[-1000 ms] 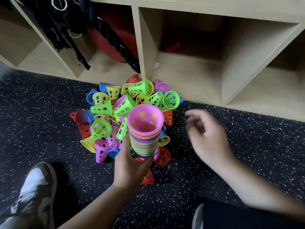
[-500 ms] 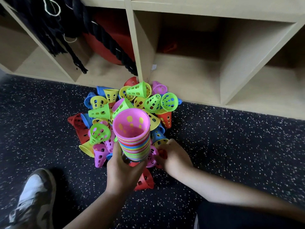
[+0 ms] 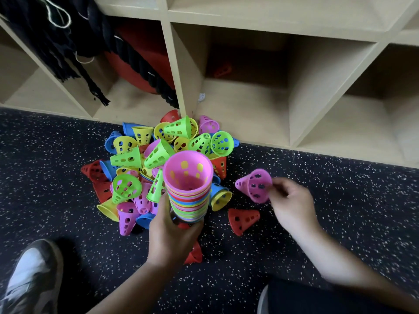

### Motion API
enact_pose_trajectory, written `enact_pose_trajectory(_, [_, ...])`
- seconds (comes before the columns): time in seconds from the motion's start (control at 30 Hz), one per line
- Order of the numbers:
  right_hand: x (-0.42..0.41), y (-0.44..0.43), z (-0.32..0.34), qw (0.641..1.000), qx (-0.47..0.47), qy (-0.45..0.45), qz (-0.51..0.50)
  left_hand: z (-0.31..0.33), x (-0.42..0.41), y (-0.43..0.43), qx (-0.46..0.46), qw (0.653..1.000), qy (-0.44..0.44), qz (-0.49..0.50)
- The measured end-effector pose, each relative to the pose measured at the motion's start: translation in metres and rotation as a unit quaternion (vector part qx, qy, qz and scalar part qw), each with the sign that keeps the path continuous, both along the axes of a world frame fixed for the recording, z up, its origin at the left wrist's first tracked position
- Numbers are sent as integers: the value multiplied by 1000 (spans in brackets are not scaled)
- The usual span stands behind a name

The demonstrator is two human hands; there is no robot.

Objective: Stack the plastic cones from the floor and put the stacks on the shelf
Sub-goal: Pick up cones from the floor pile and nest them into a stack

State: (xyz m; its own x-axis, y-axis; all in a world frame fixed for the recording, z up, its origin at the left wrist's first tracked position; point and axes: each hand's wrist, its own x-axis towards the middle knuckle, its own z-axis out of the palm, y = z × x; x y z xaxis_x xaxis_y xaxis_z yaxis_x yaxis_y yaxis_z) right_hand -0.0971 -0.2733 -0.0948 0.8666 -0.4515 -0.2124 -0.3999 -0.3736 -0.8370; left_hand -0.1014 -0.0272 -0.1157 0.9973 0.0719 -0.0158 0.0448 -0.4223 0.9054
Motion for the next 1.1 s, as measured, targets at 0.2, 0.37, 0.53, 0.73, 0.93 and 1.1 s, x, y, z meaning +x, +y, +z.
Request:
enact_pose_trajectory(0.2, [10, 4, 94, 988, 96, -120, 16, -9, 6, -19, 19, 999, 17, -36])
enact_pose_trajectory(0.37, [15, 8, 133, 981, 102, -151, 68, -9, 8, -30, 23, 998, 6, -57])
enact_pose_trajectory(0.53, [17, 7, 133, 978, 108, -169, 60, -15, 10, -29, 36, 997, 13, -63])
enact_pose_trajectory(0.73, [16, 17, 99, 976, 114, -113, 149, -21, 11, -36, 43, 997, 9, -65])
enact_pose_trajectory(0.93, [-6, -3, 31, 980, -51, -144, 130, -26, 12, -35, 56, 996, 16, -70])
enact_pose_trajectory(1.1, [-21, -10, -32, 968, -152, -91, 176, -25, 8, -27, 50, 997, 10, -62])
